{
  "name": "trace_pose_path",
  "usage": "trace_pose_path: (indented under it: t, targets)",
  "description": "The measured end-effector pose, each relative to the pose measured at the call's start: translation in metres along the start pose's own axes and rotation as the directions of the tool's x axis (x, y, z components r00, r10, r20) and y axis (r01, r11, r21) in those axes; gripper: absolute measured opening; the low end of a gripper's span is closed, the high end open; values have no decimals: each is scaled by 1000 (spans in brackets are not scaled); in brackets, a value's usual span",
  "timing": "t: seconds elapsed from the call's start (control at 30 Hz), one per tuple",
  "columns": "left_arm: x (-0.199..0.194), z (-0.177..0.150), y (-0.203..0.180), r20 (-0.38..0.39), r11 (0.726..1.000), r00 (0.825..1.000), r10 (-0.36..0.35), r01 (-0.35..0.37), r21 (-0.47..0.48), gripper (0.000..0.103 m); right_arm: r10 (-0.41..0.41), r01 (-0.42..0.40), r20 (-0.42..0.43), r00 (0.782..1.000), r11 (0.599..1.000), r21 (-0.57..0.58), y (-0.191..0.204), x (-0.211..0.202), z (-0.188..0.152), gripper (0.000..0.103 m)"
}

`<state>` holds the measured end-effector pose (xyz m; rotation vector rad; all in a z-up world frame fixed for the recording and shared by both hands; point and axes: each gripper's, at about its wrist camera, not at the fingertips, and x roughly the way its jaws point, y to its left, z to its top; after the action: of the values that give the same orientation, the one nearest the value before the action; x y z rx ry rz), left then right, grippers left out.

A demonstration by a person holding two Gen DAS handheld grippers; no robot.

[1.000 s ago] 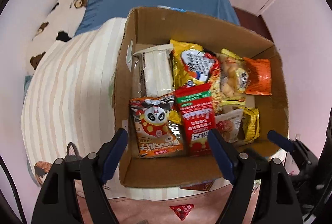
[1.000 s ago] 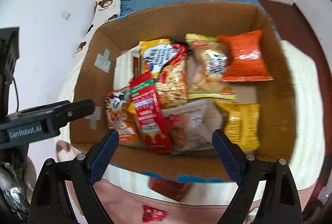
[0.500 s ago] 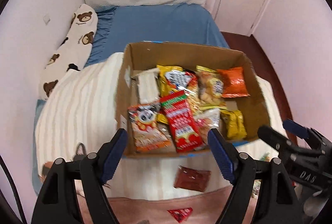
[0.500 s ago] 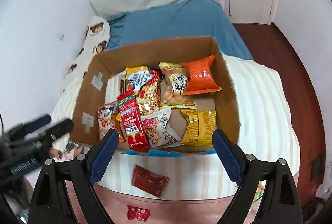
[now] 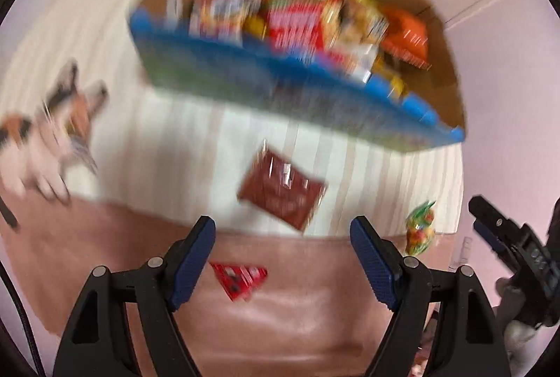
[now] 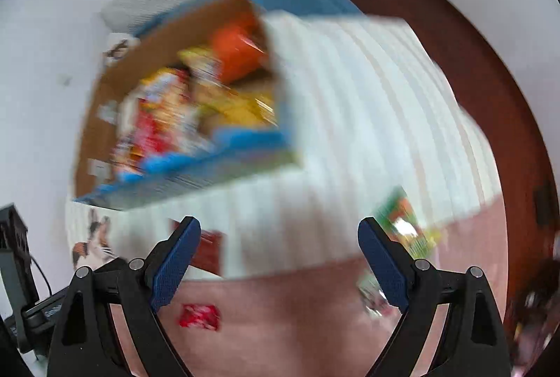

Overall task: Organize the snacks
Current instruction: 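Grasp the brown sauce packet with left tool while right tool grasps the fruit candy bag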

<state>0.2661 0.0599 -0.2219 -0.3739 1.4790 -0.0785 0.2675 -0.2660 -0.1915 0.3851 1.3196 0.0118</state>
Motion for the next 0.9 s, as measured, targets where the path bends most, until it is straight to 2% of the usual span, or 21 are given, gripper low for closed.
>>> trace_pose_path:
  t: [0.17, 0.27, 0.37, 0.43, 0.53, 0.6, 0.63, 0.73, 0.8, 0.87, 0.9]
  targets:
    - [48, -5, 9, -113, 993, 992, -61, 49, -109, 78, -9, 30, -119, 993, 984, 176, -79, 41, -20, 94]
    - [73, -3, 11, -141, 980, 985, -99, 71, -188, 78, -66, 88, -139, 988, 984, 154, -101, 57, -20, 94]
    - [94, -1, 13, -143, 945, 975, -168, 118, -306, 78, -94, 110, -148, 985, 989, 103, -112, 71, -14, 94]
    - [109, -1, 16, -132, 907, 965, -224, 157, -392, 78, -103, 117, -151, 983, 990, 84, -114, 76, -10, 94]
    - [124, -2, 22, -102, 847, 958, -268, 184, -500, 78, -135, 141, -132, 982, 989, 40, -114, 82, -1, 94]
    - [129, -5, 30, -64, 796, 956, -287, 201, -570, 78, -150, 152, -131, 980, 988, -2, -114, 86, 4, 94]
    - [130, -8, 36, -36, 760, 953, -300, 216, -614, 78, -151, 150, -137, 979, 989, -16, -114, 89, 7, 94]
    - [132, -15, 44, 15, 698, 948, -317, 244, -673, 78, -151, 139, -159, 976, 987, -82, -111, 100, 14, 94]
    - [132, -16, 43, 27, 704, 950, -311, 249, -665, 78, -179, 152, -191, 965, 978, -146, -108, 114, 14, 93]
    - [129, -19, 37, 25, 737, 953, -301, 249, -628, 75, -182, 150, -219, 959, 976, -157, -107, 124, 14, 92]
    - [127, -21, 35, 18, 756, 957, -290, 241, -608, 70, -163, 133, -235, 958, 981, -141, -106, 129, 14, 91]
